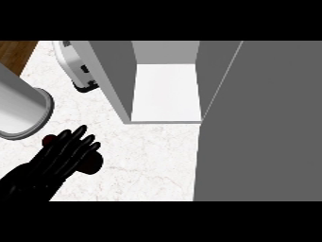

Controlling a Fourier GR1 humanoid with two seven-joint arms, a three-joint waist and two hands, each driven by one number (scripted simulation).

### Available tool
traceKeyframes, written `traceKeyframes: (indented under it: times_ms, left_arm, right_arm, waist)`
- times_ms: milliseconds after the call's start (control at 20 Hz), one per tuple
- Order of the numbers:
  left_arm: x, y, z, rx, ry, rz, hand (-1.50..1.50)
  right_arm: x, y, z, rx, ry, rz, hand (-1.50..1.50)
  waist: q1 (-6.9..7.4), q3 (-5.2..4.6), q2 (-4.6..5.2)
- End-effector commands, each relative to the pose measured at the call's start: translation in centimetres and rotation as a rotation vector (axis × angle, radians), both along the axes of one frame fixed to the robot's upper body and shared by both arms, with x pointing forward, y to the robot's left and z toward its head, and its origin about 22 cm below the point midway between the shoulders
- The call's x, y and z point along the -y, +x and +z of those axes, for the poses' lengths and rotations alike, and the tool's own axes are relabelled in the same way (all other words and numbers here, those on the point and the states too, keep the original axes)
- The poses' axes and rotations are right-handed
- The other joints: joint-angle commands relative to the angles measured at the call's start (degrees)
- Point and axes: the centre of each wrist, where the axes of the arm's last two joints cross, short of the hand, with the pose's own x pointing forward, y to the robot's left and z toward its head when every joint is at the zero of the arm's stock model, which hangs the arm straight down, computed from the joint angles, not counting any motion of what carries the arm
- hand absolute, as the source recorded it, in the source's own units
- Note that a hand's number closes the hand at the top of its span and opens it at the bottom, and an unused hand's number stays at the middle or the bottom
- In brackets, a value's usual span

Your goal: Pick up the wine, place it into the cabinet and close the cabinet

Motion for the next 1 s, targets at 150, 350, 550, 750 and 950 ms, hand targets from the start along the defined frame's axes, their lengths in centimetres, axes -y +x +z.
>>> traceKeyframes:
  times_ms: [150,350,550,750,950]
  left_arm:
    - [-2.7,-1.8,3.9,-0.071,-0.043,-0.078,-1.50]
    - [-2.1,-3.0,7.4,-0.071,-0.052,-0.125,-1.50]
    - [-2.6,-3.5,8.2,-0.070,-0.062,-0.075,-1.50]
    - [-2.9,-4.5,8.8,-0.109,-0.065,-0.066,-1.50]
    - [-3.8,-4.4,9.7,-0.120,-0.047,-0.001,-1.50]
  right_arm:
    - [0.0,-3.6,2.7,-0.022,-0.009,0.056,-1.50]
    - [-0.3,-2.1,3.9,-0.016,-0.007,0.048,-1.50]
    - [-0.6,-4.3,5.6,-0.031,0.008,0.051,-1.50]
    - [-0.1,-4.4,5.1,-0.010,-0.009,0.018,-1.50]
    - [-0.4,-2.5,4.9,-0.028,-0.028,0.033,-1.50]
  waist:
    - [0.35,0.02,0.00]
    - [0.65,0.03,0.08]
    - [0.53,0.01,-0.01]
    - [0.58,0.04,-0.09]
    - [0.75,0.03,0.00]
